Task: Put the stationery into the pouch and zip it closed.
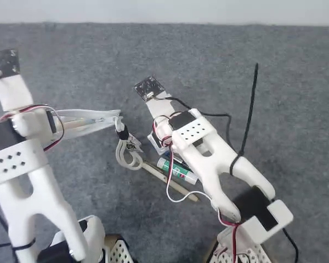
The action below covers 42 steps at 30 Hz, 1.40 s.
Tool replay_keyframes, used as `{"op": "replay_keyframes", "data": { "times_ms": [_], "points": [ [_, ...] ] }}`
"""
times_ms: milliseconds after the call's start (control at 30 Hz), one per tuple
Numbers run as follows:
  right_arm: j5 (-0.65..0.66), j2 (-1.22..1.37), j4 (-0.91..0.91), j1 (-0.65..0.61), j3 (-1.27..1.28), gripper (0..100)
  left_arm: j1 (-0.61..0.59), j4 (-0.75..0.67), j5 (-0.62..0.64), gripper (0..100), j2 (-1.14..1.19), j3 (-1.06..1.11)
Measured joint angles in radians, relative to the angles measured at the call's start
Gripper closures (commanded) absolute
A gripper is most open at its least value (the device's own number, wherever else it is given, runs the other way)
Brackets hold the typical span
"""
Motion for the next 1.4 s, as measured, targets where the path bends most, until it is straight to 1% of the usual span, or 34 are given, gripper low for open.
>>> {"op": "replay_keyframes", "data": {
  "times_ms": [400,600,700,733,833,900,967,1233,1400],
  "points": [
    [0.002,0.112,-0.041,-0.046,-0.002,88.6,0.000,0.000,0.000,99,0.000,0.000],
    [0.055,0.196,-0.055,-0.044,-0.031,88.6,0.000,0.000,0.000,99,0.000,0.000],
    [0.055,0.230,-0.032,-0.044,-0.069,89.0,0.000,0.000,0.000,99,0.000,0.000],
    [0.055,0.244,-0.023,-0.044,-0.083,90.7,0.000,0.000,0.000,99,0.000,0.000],
    [0.069,0.278,0.009,-0.044,-0.121,99.8,0.000,0.000,0.002,99,0.000,0.000],
    [0.110,0.284,0.017,-0.038,-0.133,98.0,0.000,0.000,0.003,99,0.000,0.000],
    [0.137,0.288,0.020,-0.038,-0.138,99.6,0.000,0.000,0.003,99,0.000,0.000],
    [0.149,0.282,0.034,-0.026,-0.138,99.3,0.000,0.000,0.003,99,0.000,0.000],
    [0.149,0.176,0.098,0.011,-0.138,99.3,0.000,0.000,0.003,99,0.000,0.000]
  ]
}}
